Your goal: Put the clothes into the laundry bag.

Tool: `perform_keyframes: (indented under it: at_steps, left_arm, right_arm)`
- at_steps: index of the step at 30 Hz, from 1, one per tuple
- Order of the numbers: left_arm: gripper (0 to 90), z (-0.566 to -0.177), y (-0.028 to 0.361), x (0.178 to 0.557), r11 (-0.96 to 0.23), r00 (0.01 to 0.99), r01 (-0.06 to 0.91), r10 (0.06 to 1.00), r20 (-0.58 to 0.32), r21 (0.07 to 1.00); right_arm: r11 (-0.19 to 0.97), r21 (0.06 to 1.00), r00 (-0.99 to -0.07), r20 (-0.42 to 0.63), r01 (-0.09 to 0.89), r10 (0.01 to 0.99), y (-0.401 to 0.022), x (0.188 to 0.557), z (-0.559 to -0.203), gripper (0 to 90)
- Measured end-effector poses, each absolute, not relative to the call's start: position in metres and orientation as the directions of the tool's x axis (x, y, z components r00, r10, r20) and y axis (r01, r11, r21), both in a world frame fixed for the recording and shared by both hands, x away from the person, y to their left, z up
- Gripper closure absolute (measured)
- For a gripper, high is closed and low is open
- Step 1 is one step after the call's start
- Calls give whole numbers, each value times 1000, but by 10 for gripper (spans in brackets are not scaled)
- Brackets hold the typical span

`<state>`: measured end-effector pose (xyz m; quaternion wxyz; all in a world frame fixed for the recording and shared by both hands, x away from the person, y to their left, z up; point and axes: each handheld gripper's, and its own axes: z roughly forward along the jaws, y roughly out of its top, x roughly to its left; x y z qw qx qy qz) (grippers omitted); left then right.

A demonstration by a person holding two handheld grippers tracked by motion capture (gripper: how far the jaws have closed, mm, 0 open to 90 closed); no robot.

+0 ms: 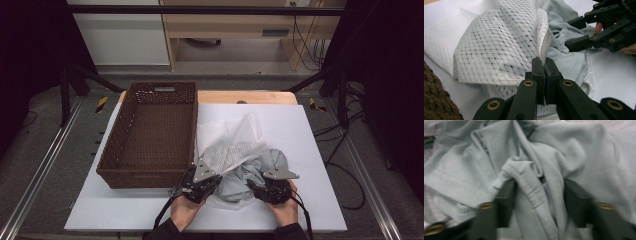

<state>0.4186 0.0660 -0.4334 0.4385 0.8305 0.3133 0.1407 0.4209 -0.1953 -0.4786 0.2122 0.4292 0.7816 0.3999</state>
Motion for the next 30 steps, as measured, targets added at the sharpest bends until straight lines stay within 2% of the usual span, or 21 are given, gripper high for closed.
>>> perform_keyframes:
  at_steps: [2,4,6,14,17,20,21,22,26,30]
  left_arm:
    - [876,-433,66,419,-413,763,402,645,-50,817]
    - [876,-432,67,420,-409,762,406,645,-56,818]
    - [877,-432,67,420,-400,761,412,645,-68,819]
    - [879,-421,66,414,-370,768,396,635,-82,840]
    - [881,-414,66,408,-367,779,376,622,-76,851]
    - [881,-413,66,405,-374,783,371,618,-69,850]
    - [881,-414,66,406,-374,784,375,617,-74,848]
    - [881,-418,65,408,-376,784,386,616,-84,842]
    - [881,-421,66,410,-385,781,389,619,-78,837]
    - [881,-423,69,414,-382,770,392,635,-70,837]
  right_arm:
    - [308,813,-550,18,495,835,-197,419,-473,728]
    - [294,828,-558,27,478,830,-197,415,-466,783]
    - [307,841,-612,36,445,790,-188,409,-457,801]
    - [350,859,-717,27,373,697,-140,405,-447,797]
    - [389,829,-682,-12,402,731,-119,421,-463,798]
    - [326,836,-612,15,442,791,-118,439,-472,801]
    - [300,842,-584,22,449,811,-119,444,-473,800]
    - [295,854,-533,-25,428,846,-119,449,-474,799]
    - [268,862,-507,-15,430,862,-119,451,-476,783]
    - [320,855,-551,-48,408,833,-122,439,-469,560]
